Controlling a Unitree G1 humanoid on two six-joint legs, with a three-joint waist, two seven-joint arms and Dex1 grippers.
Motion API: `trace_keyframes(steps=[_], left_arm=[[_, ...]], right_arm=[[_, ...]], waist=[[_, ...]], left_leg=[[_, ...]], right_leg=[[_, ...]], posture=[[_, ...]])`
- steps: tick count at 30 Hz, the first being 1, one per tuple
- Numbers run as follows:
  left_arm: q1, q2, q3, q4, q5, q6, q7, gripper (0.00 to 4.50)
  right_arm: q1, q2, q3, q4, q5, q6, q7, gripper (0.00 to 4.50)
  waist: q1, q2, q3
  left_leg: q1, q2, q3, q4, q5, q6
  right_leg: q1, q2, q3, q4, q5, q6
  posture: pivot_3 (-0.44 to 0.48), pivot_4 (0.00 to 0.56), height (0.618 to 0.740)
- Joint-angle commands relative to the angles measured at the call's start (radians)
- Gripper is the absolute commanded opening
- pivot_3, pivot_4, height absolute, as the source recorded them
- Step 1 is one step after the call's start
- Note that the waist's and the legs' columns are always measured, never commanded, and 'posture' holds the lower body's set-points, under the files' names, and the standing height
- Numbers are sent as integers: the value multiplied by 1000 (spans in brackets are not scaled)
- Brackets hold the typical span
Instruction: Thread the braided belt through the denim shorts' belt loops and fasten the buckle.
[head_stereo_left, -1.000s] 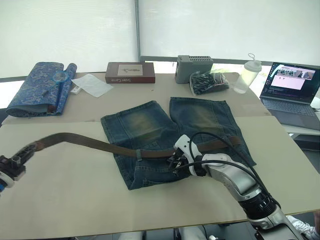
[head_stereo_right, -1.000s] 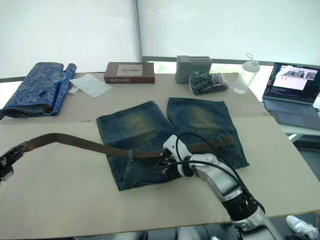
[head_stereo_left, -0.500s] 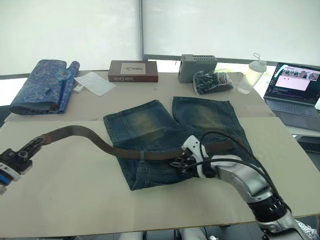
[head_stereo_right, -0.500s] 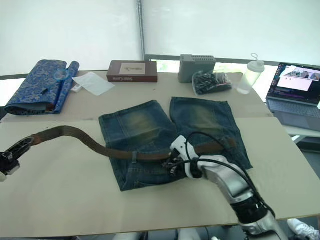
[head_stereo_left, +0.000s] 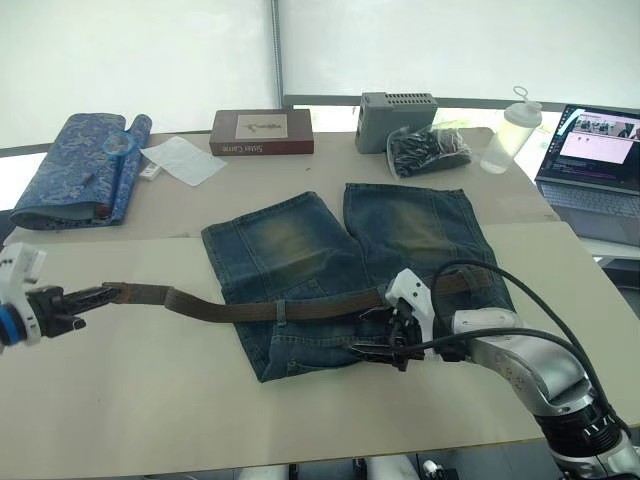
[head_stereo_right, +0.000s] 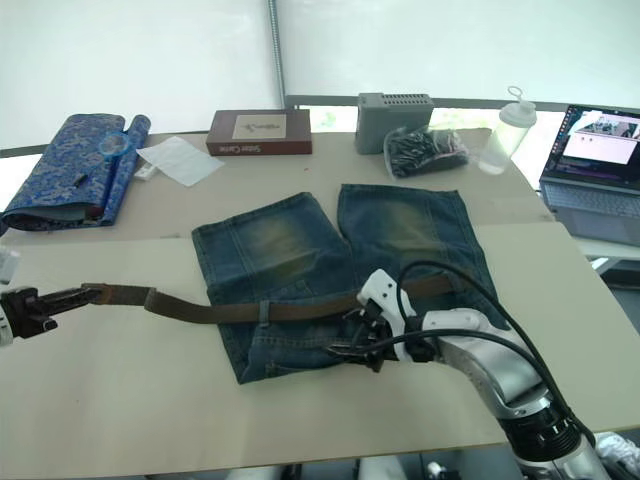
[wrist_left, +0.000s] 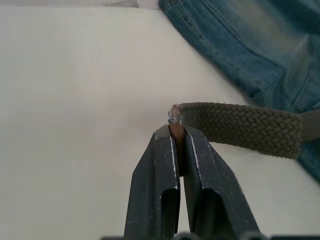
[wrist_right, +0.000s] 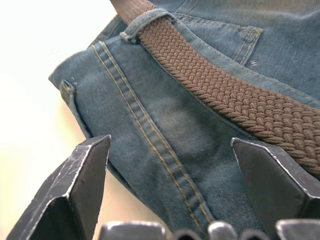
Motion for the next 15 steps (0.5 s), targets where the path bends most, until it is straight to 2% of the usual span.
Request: trace_keyframes(steps=[1, 3, 4, 7, 12, 14, 15], left_arm=[[-131, -13, -94, 140, 166, -154, -36, 0], [-155, -25, -90, 170, 177, -168, -65, 769], [-163, -28, -64, 166, 152, -138, -81, 983], [-141, -24, 56, 93, 60, -62, -104, 2225], [64, 4, 266, -317, -235, 394, -140, 4428], [126, -57, 322, -512, -366, 522, -71, 4428], [140, -122, 333, -612, -440, 565, 4, 4428]], right_arm=[[-44, -62, -4, 42, -59, -57, 29, 4398], [-60, -100, -17, 49, -54, -61, 61, 4500], [-76, -121, -27, 55, -58, -61, 71, 4500], [-127, -155, -66, 88, -52, -38, 72, 4500], [-210, -209, -148, 153, 19, 26, 124, 4500], [-228, -224, -172, 148, 60, 45, 168, 4500], [-235, -231, -173, 145, 68, 45, 184, 4500]], waist=[[2, 0, 0], [-2, 0, 0], [-4, 0, 0], [-8, -4, 3], [-21, -6, 5], [-21, -5, 6], [-19, -3, 6]], left_leg=[[-1, -1, 0, 1, 0, 1], [-2, -2, 1, 1, 0, 2], [-2, -2, 2, 1, 0, 3], [-4, -2, 3, 2, 0, 4], [-13, -2, 3, 7, 0, 4], [-13, -1, 3, 7, 0, 4], [-13, 0, 3, 7, 0, 4]], right_leg=[[0, 0, -1, 0, 1, 1], [-1, 0, 0, 0, 1, 3], [-1, -1, 1, 0, 2, 3], [-4, 0, 1, 2, 2, 3], [-14, -1, 3, 7, 2, 4], [-14, -1, 3, 7, 2, 4], [-14, -1, 3, 7, 2, 4]], posture=[[0, 150, 740], [0, 150, 740], [0, 150, 740], [0, 150, 740], [0, 150, 740], [0, 150, 740], [0, 150, 740]])
